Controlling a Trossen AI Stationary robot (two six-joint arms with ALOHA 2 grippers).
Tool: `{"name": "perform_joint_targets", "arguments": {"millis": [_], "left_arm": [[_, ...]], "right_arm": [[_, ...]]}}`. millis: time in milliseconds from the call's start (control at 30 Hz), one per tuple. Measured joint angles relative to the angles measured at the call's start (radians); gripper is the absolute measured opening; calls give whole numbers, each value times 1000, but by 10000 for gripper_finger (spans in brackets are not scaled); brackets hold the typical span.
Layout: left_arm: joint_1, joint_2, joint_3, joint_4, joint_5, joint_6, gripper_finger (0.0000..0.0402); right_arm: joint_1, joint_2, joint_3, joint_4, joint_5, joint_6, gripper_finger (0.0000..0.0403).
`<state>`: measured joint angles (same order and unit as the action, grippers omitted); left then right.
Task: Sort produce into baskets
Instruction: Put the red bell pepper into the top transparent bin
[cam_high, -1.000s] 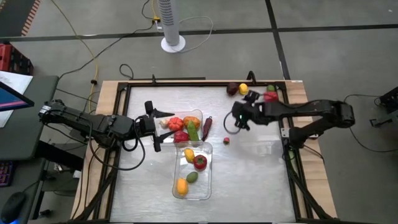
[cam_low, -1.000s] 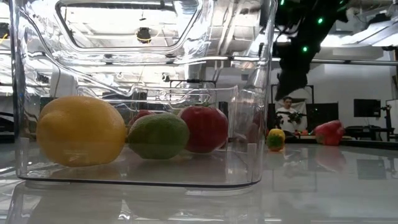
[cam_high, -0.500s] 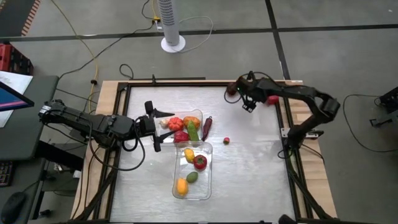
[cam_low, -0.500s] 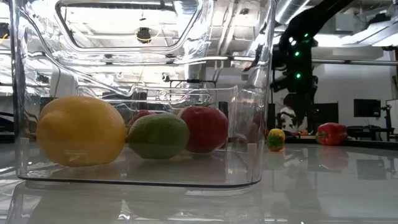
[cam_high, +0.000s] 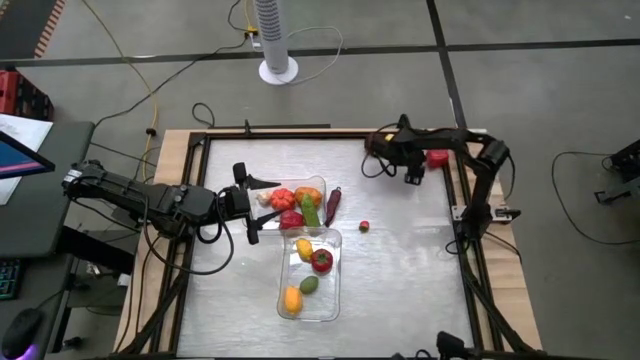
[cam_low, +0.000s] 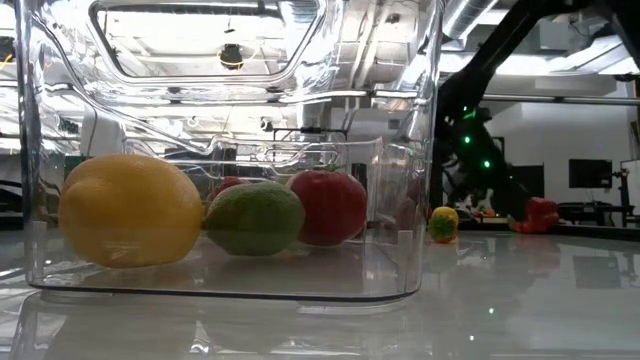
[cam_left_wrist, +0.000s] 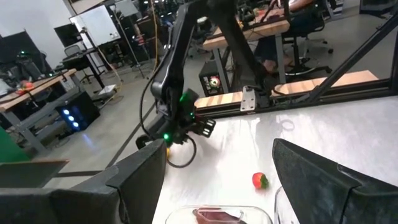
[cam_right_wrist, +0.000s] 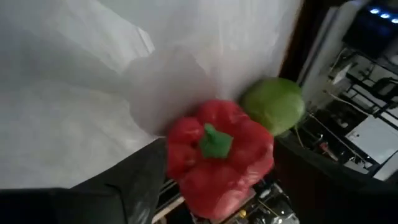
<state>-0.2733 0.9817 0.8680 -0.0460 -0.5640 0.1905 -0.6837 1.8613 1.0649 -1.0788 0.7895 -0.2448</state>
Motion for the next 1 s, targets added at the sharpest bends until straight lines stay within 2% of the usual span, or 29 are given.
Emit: {"name": "perform_joint_targets", "arguments": {"millis": [200,467,767,1000], "left_arm": [[0,0,0,-1,0,0,280],[0,0,0,-1,0,0,280],[0,0,0,-1,0,0,280],[0,0,0,-1,0,0,280]], "right_arm": [[-36,46,0,-8,9,-5,281],[-65,57,0,1,28,-16,253],[-33,57,0,1,26,-4,217],[17,56,0,2,19,13,173]]}}
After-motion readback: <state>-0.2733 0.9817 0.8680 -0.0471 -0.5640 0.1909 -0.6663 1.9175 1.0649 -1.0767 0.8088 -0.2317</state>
